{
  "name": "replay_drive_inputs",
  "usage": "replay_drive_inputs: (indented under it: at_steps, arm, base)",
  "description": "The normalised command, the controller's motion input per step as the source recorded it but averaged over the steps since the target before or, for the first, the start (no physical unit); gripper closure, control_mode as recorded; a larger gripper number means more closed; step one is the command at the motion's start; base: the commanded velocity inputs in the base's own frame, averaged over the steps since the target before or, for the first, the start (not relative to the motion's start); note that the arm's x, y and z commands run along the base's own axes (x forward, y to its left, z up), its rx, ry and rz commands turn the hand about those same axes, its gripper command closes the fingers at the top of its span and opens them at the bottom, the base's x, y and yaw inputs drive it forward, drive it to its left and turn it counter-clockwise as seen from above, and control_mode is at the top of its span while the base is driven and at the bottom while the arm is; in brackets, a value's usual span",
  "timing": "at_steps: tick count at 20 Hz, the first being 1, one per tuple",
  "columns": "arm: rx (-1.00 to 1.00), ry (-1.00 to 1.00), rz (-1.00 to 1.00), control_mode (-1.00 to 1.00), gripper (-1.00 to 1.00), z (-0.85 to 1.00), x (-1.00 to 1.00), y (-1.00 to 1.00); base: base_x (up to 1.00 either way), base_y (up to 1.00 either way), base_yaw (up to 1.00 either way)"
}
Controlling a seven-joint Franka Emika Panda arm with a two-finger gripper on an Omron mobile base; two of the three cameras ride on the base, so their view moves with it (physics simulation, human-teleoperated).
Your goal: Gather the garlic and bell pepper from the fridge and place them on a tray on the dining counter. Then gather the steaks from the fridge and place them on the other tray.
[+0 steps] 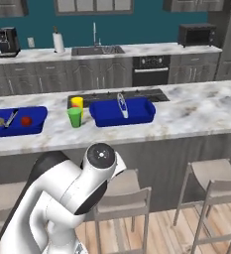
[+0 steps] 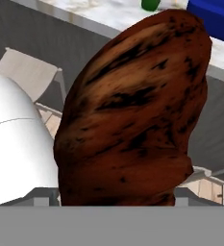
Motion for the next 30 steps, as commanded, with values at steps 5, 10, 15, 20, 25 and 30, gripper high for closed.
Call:
replay_drive_inputs:
  at_steps: [5, 10, 15, 20, 25, 30]
  arm:
    - [0.00, 0.00, 0.00, 1.00, 1.00, 0.00, 0.00, 0.00]
    - [0.00, 0.00, 0.00, 1.00, 1.00, 0.00, 0.00, 0.00]
    - [0.00, 0.00, 0.00, 1.00, 1.00, 0.00, 0.00, 0.00]
    - [0.00, 0.00, 0.00, 1.00, 1.00, 0.00, 0.00, 0.00]
    - [0.00, 0.00, 0.00, 1.00, 1.00, 0.00, 0.00, 0.00]
    - [0.00, 0.00, 0.00, 1.00, 1.00, 0.00, 0.00, 0.00]
  base:
    - [0.70, 0.97, -0.22]
    - [0.98, 1.00, -0.03]
    - [0.80, 0.88, 0.00]
    - [0.62, 0.38, 0.03]
    - [0.98, 0.40, 0.26]
    - [1.00, 0.29, 0.30]
